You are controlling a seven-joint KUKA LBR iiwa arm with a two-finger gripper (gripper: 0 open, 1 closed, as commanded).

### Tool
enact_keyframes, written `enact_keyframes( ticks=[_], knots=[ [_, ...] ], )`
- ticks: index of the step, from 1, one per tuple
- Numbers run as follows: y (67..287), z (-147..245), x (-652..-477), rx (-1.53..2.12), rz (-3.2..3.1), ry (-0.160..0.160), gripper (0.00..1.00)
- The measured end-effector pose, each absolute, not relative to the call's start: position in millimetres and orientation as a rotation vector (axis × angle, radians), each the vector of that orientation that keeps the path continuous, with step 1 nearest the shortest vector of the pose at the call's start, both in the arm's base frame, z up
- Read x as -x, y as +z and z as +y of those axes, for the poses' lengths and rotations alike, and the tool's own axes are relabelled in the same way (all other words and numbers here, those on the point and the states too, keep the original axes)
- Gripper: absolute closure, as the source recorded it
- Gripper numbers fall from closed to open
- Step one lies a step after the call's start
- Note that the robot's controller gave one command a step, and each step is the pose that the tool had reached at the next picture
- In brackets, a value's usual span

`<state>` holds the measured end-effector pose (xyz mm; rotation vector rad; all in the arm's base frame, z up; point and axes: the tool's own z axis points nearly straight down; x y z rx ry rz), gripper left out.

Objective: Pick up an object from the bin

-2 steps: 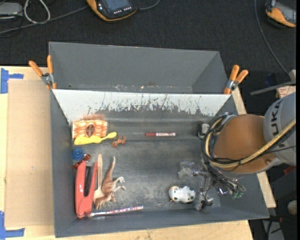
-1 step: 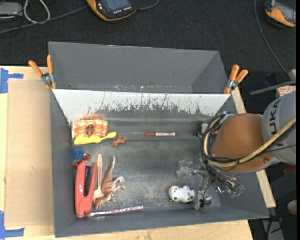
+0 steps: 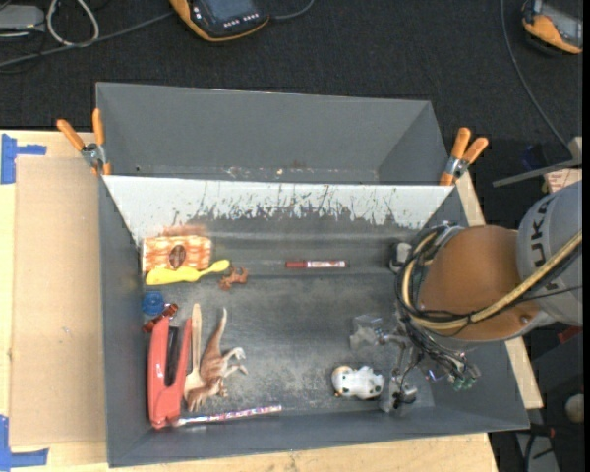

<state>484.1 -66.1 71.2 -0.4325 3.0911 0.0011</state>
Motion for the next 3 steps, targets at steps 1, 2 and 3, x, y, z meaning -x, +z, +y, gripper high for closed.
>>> enact_keyframes(
  ticks=[1, 2, 3],
  knots=[
    [72, -61, -477.1, 0.335, 3.09, -0.001, 0.0],
    [71, -67, -482.0, 0.288, 3.097, 0.003, 0.0],
    [69, -68, -520.0, 0.189, 3.105, 0.005, 0.0]
  ],
)
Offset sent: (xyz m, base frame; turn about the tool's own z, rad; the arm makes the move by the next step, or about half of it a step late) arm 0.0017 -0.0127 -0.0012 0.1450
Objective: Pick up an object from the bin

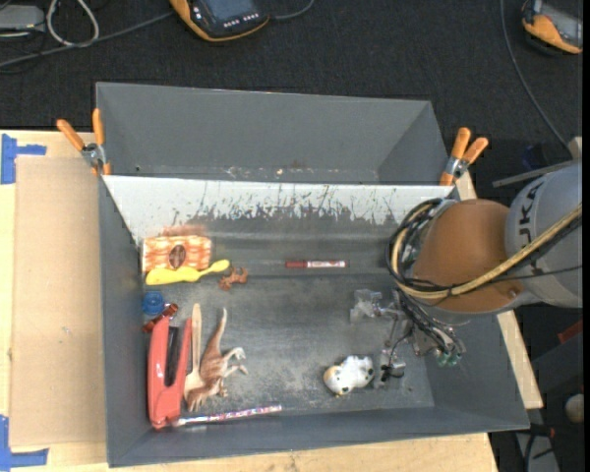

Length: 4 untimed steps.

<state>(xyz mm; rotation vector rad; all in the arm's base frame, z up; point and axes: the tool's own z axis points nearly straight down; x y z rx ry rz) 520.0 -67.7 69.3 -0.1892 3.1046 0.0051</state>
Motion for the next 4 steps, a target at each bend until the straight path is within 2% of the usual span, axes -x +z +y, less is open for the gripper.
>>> enact_keyframes(
  ticks=[1, 2, 3, 4],
  knots=[
    [69, -67, -500.6, 0.14, 3.115, 0.007, 0.0],
    [69, -61, -490.8, 0.144, 3.108, 0.009, 0.0],
    [69, -43, -477.9, 0.181, 3.11, 0.009, 1.0],
    [69, -43, -477.9, 0.181, 3.11, 0.009, 1.0]
  ],
)
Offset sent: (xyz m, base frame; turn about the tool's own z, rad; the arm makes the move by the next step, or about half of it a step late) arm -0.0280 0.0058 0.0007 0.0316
